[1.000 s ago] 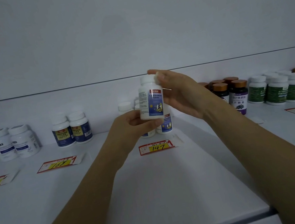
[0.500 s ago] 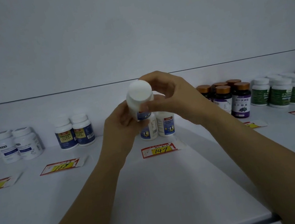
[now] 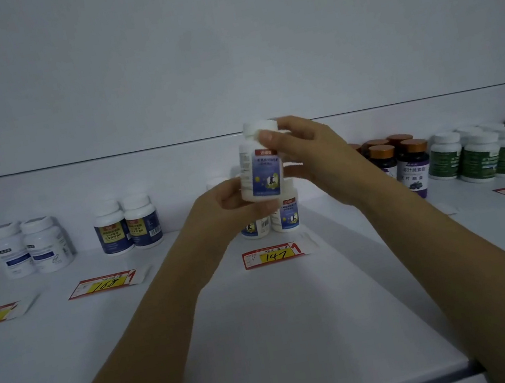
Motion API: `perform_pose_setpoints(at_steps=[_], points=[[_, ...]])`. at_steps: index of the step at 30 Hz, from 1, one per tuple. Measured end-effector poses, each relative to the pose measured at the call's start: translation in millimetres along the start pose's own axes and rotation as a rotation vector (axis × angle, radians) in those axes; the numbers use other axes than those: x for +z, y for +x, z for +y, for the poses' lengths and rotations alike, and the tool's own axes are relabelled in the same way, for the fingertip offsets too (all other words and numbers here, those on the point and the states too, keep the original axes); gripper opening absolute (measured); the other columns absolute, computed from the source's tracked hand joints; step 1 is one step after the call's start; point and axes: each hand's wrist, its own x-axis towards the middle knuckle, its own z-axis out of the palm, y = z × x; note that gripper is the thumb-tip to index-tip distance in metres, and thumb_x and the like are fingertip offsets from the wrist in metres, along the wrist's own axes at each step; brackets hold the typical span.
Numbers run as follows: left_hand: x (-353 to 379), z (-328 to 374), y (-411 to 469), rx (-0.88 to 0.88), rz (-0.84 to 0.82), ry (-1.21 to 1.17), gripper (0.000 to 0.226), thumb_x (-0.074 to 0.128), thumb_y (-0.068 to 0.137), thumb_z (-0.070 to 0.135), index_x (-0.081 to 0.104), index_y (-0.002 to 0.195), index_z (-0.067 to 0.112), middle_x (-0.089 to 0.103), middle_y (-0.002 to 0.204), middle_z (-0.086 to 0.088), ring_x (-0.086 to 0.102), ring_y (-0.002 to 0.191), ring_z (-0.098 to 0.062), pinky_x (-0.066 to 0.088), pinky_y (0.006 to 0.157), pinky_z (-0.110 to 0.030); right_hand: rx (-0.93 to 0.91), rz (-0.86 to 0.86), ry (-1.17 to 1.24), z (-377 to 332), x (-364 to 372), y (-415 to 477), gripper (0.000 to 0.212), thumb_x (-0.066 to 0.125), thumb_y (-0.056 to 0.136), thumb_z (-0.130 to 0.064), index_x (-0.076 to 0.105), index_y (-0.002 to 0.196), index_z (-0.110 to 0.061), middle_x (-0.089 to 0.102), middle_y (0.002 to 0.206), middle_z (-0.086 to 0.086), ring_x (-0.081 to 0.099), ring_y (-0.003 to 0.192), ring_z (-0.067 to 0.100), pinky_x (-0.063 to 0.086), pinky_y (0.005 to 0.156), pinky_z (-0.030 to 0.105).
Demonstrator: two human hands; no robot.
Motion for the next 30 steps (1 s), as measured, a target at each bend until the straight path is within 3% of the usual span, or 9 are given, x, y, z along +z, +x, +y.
perform_pose_setpoints(at_steps=[3, 6, 11, 17, 22, 26, 30], points=[[4, 5, 1, -0.173, -0.033, -0.266, 0.04, 0.079, 0.065, 0.029, 0.064, 0.1, 0.015, 0.075, 0.091, -0.004, 0.072, 0.086, -0.018, 0.057, 0.082, -0.03, 0.209, 0.011, 0.045, 4, -1, 3, 0.042, 0.06, 0.089, -0.041, 0.068, 0.106, -0.004, 0.072, 0.103, 0.013, 0.069, 0.095, 0.029, 0.059, 0.082, 0.034], [4, 9, -1, -0.295, -0.052, -0.327, 0.05, 0.067, 0.064, 0.04, 0.064, 0.104, 0.01, 0.074, 0.095, -0.013, 0.072, 0.086, -0.024, 0.058, 0.079, -0.03, 0.354, -0.005, 0.106, 7, 0, 3, 0.038, 0.063, 0.087, -0.043, 0.07, 0.098, -0.008, 0.072, 0.1, 0.018, 0.07, 0.083, 0.027, 0.061, 0.074, 0.033], [1, 14, -8, -0.424, -0.109, -0.385, 0.066, 0.064, 0.062, 0.051, 0.065, 0.104, 0.0, 0.073, 0.093, -0.017, 0.072, 0.076, -0.024, 0.058, 0.07, -0.029, 0.495, -0.048, 0.155, 8, 2, -1, 0.046, 0.063, 0.088, -0.04, 0.065, 0.114, -0.003, 0.069, 0.101, 0.017, 0.07, 0.077, 0.022, 0.059, 0.061, 0.026], [-3, 15, -10, -0.441, -0.14, -0.421, 0.073, 0.064, 0.061, 0.054, 0.064, 0.109, -0.001, 0.072, 0.094, -0.017, 0.072, 0.074, -0.023, 0.059, 0.063, -0.026, 0.56, -0.049, 0.15, 9, 2, 1, 0.049, 0.066, 0.086, -0.042, 0.065, 0.112, -0.001, 0.068, 0.099, 0.018, 0.07, 0.069, 0.02, 0.057, 0.055, 0.024], [-1, 9, -6, -0.352, -0.148, -0.376, 0.059, 0.066, 0.064, 0.044, 0.065, 0.107, 0.004, 0.072, 0.1, -0.016, 0.072, 0.087, -0.024, 0.058, 0.077, -0.028, 0.441, -0.061, 0.144, 8, -1, 5, 0.038, 0.064, 0.087, -0.041, 0.067, 0.104, -0.007, 0.071, 0.093, 0.012, 0.069, 0.073, 0.018, 0.059, 0.063, 0.026], [-1, 2, -3, -0.218, -0.13, -0.344, 0.046, 0.068, 0.07, 0.019, 0.063, 0.113, 0.005, 0.071, 0.108, -0.011, 0.068, 0.102, -0.024, 0.055, 0.088, -0.031, 0.202, -0.076, 0.03, 4, -8, 7, 0.041, 0.061, 0.089, -0.037, 0.066, 0.111, -0.003, 0.071, 0.103, 0.009, 0.067, 0.093, 0.023, 0.055, 0.089, 0.034], [-2, 2, -2, -0.089, -0.049, -0.16, 0.044, 0.072, 0.064, 0.019, 0.065, 0.107, 0.017, 0.073, 0.104, 0.0, 0.069, 0.098, -0.015, 0.054, 0.086, -0.029, 0.046, -0.089, -0.015, 2, -9, 3, 0.026, 0.056, 0.093, -0.026, 0.065, 0.112, -0.01, 0.071, 0.103, 0.004, 0.068, 0.097, 0.019, 0.055, 0.089, 0.029]])
